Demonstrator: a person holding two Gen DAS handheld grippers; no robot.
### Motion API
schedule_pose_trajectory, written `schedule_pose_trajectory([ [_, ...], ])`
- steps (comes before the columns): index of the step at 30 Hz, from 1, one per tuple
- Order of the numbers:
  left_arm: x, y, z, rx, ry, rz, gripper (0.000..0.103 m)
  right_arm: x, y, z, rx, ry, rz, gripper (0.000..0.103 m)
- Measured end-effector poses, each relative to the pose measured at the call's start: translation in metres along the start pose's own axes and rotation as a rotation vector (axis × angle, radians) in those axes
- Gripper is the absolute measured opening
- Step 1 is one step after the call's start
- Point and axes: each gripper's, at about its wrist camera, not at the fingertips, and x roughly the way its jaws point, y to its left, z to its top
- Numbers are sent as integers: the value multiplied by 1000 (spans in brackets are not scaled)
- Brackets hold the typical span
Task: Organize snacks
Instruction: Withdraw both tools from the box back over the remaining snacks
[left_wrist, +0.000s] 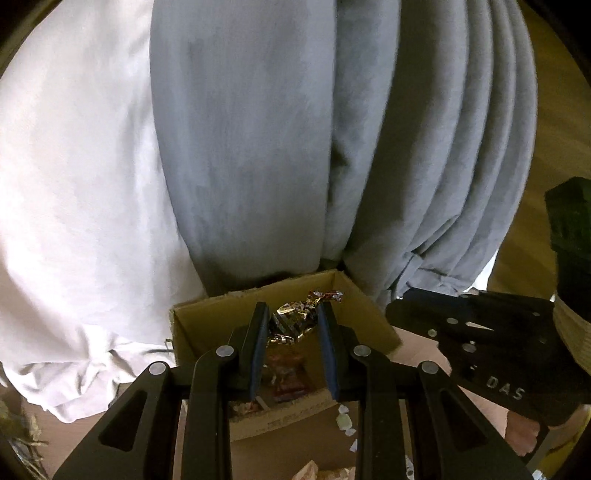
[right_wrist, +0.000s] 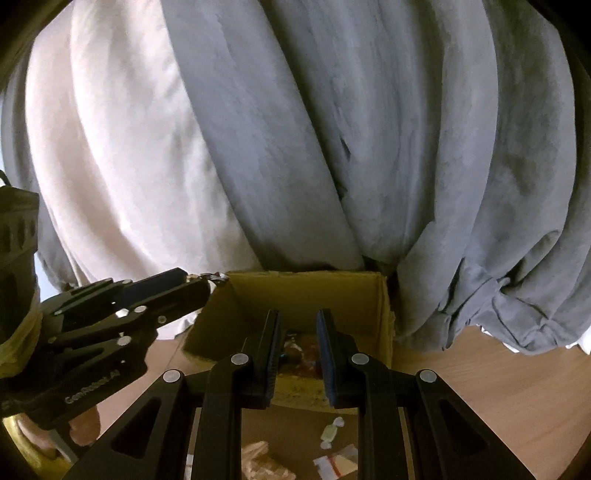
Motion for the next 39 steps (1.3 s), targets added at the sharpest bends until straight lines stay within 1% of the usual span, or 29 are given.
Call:
schedule_pose_trajectory([
  [3, 19, 5, 4, -15, 32, -3, 28, 12, -5, 4, 12, 17, -8, 21],
  [6, 29, 7, 4, -20, 43, 35, 55, 21, -7, 6, 14, 32, -19, 22],
  [8, 26, 8, 0, -26, 38, 47, 57, 25, -9, 6, 21, 41, -25, 22],
  [10, 22, 8, -5, -28, 41, 51, 62, 25, -10, 5, 25, 46, -30, 22],
  [17, -6, 0, -33, -44, 52, 81, 63, 11, -8, -14, 7, 60, -45, 23],
  [19, -15, -1, -42, -52, 49, 102, 68, 5, -7, -22, 6, 64, -52, 23],
  [21, -24, -3, -52, -60, 54, 111, 70, -2, -7, -31, 6, 67, -57, 24],
  [22, -27, -5, -58, -63, 62, 112, 70, -4, -6, -36, 6, 74, -59, 29],
  [24, -28, -7, -68, -81, 87, 120, 70, -8, -6, -45, 9, 86, -63, 35],
  [26, -25, -9, -81, -96, 128, 105, 70, -11, -6, -56, 6, 107, -69, 35],
  [27, -23, -9, -84, -99, 144, 99, 72, -12, -6, -60, 4, 118, -72, 35],
  [30, -15, -10, -101, -126, 200, 80, 72, -11, -6, -74, 13, 164, -73, 35],
  [35, -3, -14, -123, -142, 279, 82, 72, -7, -10, -98, 37, 235, -90, 35],
  [37, 3, -14, -132, -159, 314, 75, 72, -4, -14, -109, 54, 273, -96, 35],
  [39, 9, -15, -139, -162, 336, 88, 72, 2, -19, -121, 76, 325, -97, 35],
])
